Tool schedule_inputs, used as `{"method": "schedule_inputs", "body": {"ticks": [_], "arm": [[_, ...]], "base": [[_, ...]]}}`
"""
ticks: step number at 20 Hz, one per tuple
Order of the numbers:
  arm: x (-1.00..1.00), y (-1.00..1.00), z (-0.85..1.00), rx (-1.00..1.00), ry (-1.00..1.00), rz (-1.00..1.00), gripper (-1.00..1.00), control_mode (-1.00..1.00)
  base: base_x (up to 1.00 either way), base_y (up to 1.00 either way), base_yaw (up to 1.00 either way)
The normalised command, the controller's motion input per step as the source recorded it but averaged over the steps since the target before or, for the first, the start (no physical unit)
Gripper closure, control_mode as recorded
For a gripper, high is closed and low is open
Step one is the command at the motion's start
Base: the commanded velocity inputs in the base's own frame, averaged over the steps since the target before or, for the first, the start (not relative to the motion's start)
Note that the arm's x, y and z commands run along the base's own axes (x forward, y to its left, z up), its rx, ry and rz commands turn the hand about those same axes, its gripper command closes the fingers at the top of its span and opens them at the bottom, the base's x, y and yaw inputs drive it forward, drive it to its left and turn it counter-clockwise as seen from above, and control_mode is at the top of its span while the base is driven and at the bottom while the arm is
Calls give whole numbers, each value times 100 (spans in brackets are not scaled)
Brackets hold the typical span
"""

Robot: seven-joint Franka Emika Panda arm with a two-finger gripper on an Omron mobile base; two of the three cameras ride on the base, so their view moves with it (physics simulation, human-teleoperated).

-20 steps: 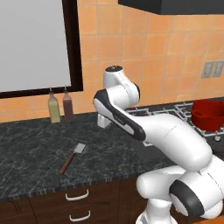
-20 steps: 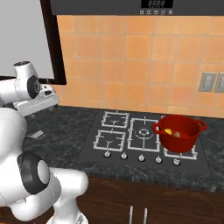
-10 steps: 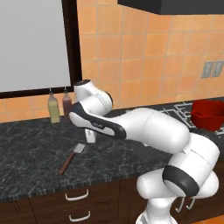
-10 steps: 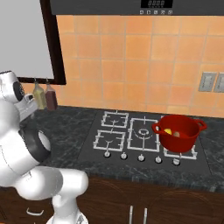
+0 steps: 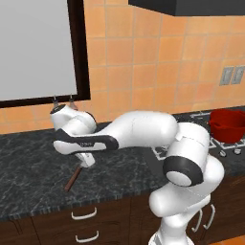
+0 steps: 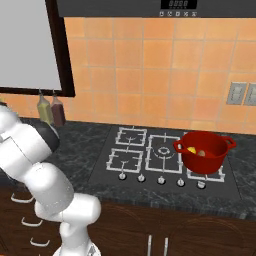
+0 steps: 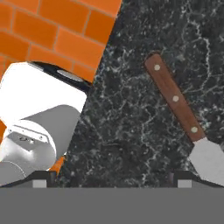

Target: Put the lemon and sweet potato in the pot. Retrieve the spatula and lightly stir the vegetables in the pot.

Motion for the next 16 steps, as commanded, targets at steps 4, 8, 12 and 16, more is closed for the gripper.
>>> {"method": "schedule_inputs", "body": {"ticks": [4, 8, 12, 16], "arm": [[1, 21, -33, -5, 7, 61, -100, -100], [-4, 13, -27, 6, -1, 28, -100, -100], [-30, 3, -22, 11, -7, 1, -100, -100], [-39, 0, -34, 13, -11, -2, -100, -100]], "base": [[0, 0, 0], [0, 0, 0], [0, 0, 0], [0, 0, 0]]}}
